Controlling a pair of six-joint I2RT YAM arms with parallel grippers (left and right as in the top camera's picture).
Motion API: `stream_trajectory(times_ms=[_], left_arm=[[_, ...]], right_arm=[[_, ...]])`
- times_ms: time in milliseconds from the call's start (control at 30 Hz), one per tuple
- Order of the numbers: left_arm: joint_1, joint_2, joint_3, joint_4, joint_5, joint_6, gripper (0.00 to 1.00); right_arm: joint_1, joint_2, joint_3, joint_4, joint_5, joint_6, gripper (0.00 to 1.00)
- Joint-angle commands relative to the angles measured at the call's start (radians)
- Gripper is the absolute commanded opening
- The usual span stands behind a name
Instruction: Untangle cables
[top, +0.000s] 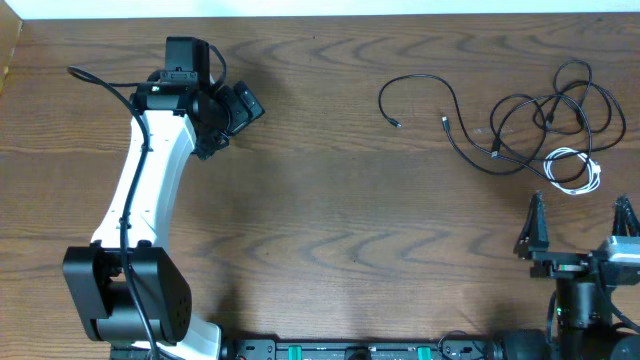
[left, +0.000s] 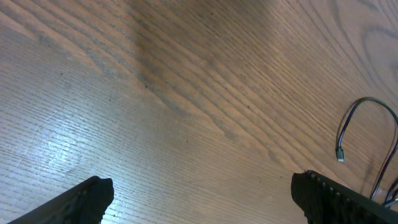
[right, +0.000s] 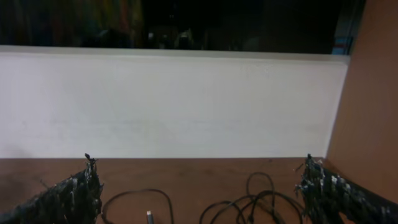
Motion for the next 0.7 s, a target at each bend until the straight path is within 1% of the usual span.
stream_trajectory(times_ms=[0, 333, 600, 667], left_arm=[[0.003, 0.000, 0.000, -0.003, -0.003, 0.003, 0.98], [0.003, 0.000, 0.000, -0.003, -0.003, 0.003, 0.98], [0.003, 0.000, 0.000, -0.003, -0.003, 0.003, 0.98], [0.002, 0.000, 0.000, -0.003, -0.003, 0.003, 0.98]], right_arm=[[0.005, -0.024, -0.035, 0.014, -0.006, 0.017, 0.99], [-0.002, -0.099, -0.108, 0.051, -0.018, 0.016, 0.99], [-0.015, -0.103, -0.182, 0.174, -0.056, 0.013, 0.99], [-0.015, -0.103, -0.210, 0.231, -0.056, 0.013, 0.99]])
